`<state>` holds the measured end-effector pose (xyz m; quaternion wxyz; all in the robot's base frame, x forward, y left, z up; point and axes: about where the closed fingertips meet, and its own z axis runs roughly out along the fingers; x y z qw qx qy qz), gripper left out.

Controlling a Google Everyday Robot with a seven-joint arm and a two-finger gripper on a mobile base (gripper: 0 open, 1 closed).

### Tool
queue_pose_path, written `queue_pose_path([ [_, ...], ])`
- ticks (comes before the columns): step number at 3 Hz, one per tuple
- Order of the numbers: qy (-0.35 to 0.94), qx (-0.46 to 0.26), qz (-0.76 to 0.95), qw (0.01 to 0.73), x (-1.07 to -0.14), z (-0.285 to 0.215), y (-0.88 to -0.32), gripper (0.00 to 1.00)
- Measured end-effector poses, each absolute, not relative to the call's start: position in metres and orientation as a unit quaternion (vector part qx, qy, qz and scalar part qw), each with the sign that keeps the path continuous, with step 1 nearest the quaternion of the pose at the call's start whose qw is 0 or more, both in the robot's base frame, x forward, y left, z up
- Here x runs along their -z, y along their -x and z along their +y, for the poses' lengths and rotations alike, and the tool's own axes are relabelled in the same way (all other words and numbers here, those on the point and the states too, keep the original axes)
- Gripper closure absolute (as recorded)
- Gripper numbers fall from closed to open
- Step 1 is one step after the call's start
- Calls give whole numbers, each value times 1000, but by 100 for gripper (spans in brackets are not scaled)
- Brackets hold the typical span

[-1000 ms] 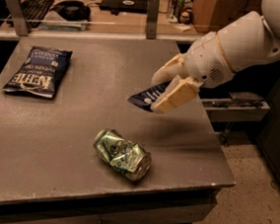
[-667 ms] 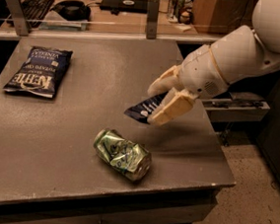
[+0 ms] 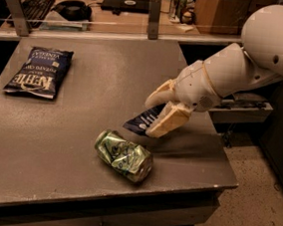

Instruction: Move rxbar blueberry near green can

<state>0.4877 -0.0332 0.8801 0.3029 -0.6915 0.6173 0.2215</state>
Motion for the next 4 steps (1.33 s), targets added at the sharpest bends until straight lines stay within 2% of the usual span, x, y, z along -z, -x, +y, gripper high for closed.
queue_pose_path([
  [1, 700, -220, 609, 299, -869, -36, -494, 83],
  [3, 718, -223, 590, 294, -856, -37, -495, 36],
  [4, 731, -219, 578, 289, -855, -40, -493, 5],
])
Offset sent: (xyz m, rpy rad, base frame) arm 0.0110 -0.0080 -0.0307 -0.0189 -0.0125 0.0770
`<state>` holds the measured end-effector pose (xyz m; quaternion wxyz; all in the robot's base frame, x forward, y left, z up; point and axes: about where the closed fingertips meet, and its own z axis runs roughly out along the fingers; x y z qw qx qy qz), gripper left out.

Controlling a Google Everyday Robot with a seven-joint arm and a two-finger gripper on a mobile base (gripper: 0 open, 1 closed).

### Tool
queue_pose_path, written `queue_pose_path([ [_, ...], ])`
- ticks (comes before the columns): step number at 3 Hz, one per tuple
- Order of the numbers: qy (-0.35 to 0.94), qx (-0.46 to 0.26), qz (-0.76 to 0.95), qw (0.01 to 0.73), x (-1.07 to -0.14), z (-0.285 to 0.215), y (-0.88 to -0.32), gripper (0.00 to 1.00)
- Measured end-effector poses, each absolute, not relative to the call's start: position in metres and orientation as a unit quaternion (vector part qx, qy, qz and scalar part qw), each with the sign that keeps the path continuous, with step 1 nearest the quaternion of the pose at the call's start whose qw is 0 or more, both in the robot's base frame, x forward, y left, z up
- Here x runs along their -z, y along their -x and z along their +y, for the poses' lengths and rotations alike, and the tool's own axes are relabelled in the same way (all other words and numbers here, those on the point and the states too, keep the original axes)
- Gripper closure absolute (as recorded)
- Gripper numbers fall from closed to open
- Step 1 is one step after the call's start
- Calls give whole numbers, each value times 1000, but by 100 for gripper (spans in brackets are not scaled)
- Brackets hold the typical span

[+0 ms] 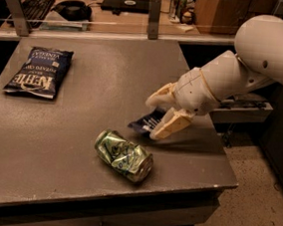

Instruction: Move rxbar blueberry near green can

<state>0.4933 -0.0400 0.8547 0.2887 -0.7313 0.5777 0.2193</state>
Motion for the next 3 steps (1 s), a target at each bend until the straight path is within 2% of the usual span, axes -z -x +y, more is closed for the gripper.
queue_pose_path([
  [1, 738, -216, 571, 286, -855, -42, -493, 0],
  [3, 730, -203, 586, 287, -857, -73, -512, 0],
])
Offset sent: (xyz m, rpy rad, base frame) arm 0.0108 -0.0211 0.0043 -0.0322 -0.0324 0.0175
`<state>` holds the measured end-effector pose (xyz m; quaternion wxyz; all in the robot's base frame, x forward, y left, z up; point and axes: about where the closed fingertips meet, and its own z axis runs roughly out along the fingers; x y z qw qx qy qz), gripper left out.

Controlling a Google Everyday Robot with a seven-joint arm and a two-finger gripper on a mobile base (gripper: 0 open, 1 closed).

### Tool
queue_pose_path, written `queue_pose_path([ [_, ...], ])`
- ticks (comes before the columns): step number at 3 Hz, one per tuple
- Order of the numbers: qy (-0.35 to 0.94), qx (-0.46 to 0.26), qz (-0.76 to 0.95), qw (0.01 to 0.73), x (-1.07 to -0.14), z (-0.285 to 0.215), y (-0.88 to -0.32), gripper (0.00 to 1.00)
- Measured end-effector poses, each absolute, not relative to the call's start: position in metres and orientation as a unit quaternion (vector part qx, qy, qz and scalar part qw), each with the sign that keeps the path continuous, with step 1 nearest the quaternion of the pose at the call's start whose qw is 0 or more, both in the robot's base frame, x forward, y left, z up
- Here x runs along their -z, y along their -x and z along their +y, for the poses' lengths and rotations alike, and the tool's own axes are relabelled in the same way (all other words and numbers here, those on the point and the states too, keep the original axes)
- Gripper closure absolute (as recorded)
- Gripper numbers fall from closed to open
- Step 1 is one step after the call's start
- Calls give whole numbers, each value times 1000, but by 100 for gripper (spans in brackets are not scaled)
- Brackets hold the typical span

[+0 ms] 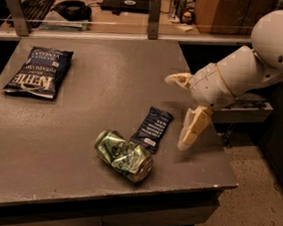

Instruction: Move rxbar blueberry near green can

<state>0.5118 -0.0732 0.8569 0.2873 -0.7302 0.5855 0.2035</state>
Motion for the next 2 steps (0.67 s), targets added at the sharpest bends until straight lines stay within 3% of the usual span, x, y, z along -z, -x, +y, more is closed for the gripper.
queue_pose_path([
  [1, 684, -199, 630, 311, -865, -134, -535, 0],
  [2, 676, -188, 634, 325, -878, -146, -546, 0],
])
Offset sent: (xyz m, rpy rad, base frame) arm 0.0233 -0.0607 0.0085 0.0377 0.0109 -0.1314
